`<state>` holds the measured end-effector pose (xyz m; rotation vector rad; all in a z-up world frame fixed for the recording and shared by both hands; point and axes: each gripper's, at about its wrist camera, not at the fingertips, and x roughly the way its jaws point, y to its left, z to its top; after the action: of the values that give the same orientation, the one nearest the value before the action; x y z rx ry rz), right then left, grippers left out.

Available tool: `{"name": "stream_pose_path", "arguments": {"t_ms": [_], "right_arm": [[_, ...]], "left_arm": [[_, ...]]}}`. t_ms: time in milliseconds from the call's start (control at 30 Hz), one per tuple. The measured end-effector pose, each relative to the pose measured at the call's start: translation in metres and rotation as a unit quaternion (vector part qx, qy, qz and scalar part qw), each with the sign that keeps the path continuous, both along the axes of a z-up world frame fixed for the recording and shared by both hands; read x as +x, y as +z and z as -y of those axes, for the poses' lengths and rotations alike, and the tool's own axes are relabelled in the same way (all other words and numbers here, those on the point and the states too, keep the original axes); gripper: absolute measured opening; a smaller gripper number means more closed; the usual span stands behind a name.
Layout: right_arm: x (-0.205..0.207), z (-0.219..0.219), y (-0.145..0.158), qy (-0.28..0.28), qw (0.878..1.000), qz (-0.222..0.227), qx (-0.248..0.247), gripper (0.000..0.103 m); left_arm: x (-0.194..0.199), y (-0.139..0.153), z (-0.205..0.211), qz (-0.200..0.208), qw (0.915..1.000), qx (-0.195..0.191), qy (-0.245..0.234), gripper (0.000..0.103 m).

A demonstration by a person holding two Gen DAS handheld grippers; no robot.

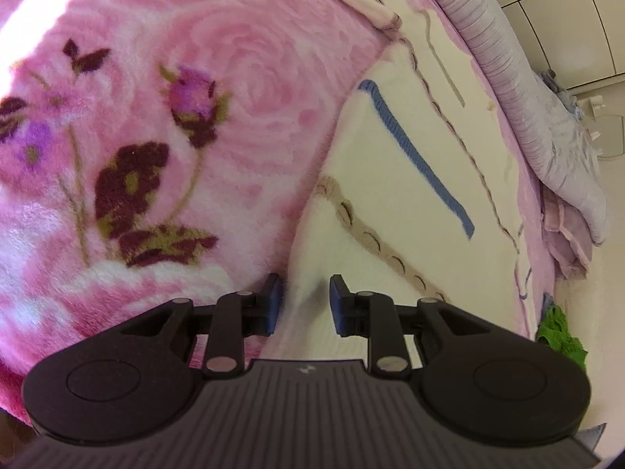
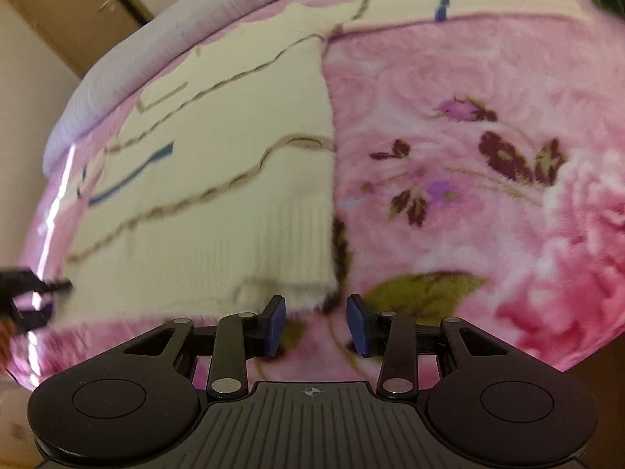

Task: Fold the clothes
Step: 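Grasp the sweater edges with both grippers and smooth it flat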

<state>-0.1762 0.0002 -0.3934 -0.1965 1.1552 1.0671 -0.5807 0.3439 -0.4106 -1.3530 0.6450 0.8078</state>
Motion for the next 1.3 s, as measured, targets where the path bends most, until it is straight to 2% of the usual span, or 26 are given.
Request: {"name": "stream_pose_path", "arguments": {"t_ms": [67,200,233,267,333,367,400,467,533,567,633,667,733,767,800,833,867,933,1000,1067,1100,1133,1200,1267,1300], "right_arm": [[-0.003,0.001,-0.003,-0.013,1.0,0.011,0.002,0.04],[-0.001,-0.006,-0.013,-0.066,0.997,-0.001,0.025,0.039],[-0.007,-0.012,-0.015,-0.062,0.998,0.018,0.023,0.034],[-0.012,-0.017,-0.017,-0.058,0.997,0.037,0.02,0.022],[-0.023,-0.022,-0.013,-0.034,0.996,0.083,0.004,0.013],[-0.027,-0.026,-0.009,-0.02,0.995,0.098,-0.007,0.009],[-0.028,-0.029,-0.006,-0.006,0.994,0.111,-0.017,0.007],[-0.029,-0.033,0.013,0.015,0.982,0.182,-0.043,0.005],[-0.028,-0.033,0.044,0.032,0.963,0.262,-0.048,0.001],[-0.034,-0.032,0.065,0.059,0.945,0.32,-0.041,0.0],[-0.048,-0.031,0.097,0.108,0.896,0.429,-0.038,0.0],[-0.055,-0.03,0.106,0.131,0.861,0.488,-0.047,0.0],[-0.045,-0.03,0.103,0.17,0.881,0.437,-0.07,0.0],[-0.035,-0.028,0.092,0.161,0.912,0.368,-0.081,0.0],[-0.024,-0.026,0.081,0.15,0.939,0.295,-0.092,0.0],[-0.017,-0.025,0.069,0.133,0.956,0.237,-0.108,0.0],[-0.013,-0.023,0.059,0.12,0.966,0.198,-0.118,0.0],[-0.02,-0.021,0.051,0.104,0.969,0.199,-0.104,0.0],[-0.03,-0.024,0.041,0.12,0.964,0.213,-0.107,0.002],[-0.04,-0.029,0.027,0.142,0.957,0.224,-0.12,0.005],[-0.041,-0.029,0.021,0.141,0.957,0.223,-0.121,0.005],[-0.042,-0.028,0.015,0.139,0.957,0.221,-0.123,0.008],[-0.039,-0.029,0.006,0.11,0.962,0.211,-0.133,0.016],[-0.03,-0.024,0.005,0.068,0.972,0.188,-0.12,0.032],[-0.027,-0.022,0.005,0.053,0.976,0.175,-0.114,0.037]], "left_arm": [[-0.003,-0.002,-0.001,0.009,0.9999,-0.004,0.004,0.022],[-0.002,-0.008,-0.003,0.025,0.9997,-0.002,0.004,0.022],[-0.002,-0.009,-0.004,0.027,0.9996,-0.002,0.003,0.022],[-0.002,-0.01,-0.004,0.029,0.9996,-0.002,0.002,0.021],[-0.001,-0.009,-0.005,0.032,0.9995,-0.002,-0.005,0.019],[0.001,-0.008,-0.006,0.033,0.9994,-0.002,-0.012,0.018],[0.003,-0.005,-0.007,0.032,0.9992,0.001,-0.022,0.008],[0.007,0.001,-0.008,0.03,0.9987,0.008,-0.041,0.005],[0.006,0.015,-0.007,0.053,0.9966,0.025,-0.058,0.005],[0.006,0.022,-0.005,0.063,0.9955,0.028,-0.065,0.005],[0.001,0.03,0.0,0.05,0.9951,0.046,-0.072,0.005],[-0.001,0.034,0.002,0.043,0.9947,0.055,-0.076,0.005],[0.001,0.028,0.005,-0.008,0.9941,0.057,-0.092,0.006],[0.002,0.023,0.006,-0.034,0.9934,0.05,-0.098,0.006],[0.004,0.018,0.008,-0.059,0.9919,0.043,-0.104,0.009],[0.004,0.017,0.009,-0.067,0.9914,0.04,-0.105,0.013],[0.004,0.02,0.011,-0.07,0.9908,0.047,-0.106,0.014],[0.008,0.03,0.017,-0.099,0.9845,0.076,-0.123,0.015],[0.017,0.042,0.025,-0.131,0.9716,0.113,-0.162,0.017],[0.024,0.049,0.032,-0.141,0.9604,0.137,-0.197,0.029],[0.025,0.051,0.036,-0.143,0.9556,0.146,-0.213,0.037],[0.027,0.05,0.036,-0.145,0.9538,0.146,-0.219,0.039],[0.022,0.046,0.036,-0.139,0.9574,0.134,-0.215,0.039],[0.014,0.037,0.034,-0.126,0.9687,0.105,-0.186,0.042],[0.012,0.031,0.033,-0.114,0.9756,0.088,-0.166,0.042]]}}
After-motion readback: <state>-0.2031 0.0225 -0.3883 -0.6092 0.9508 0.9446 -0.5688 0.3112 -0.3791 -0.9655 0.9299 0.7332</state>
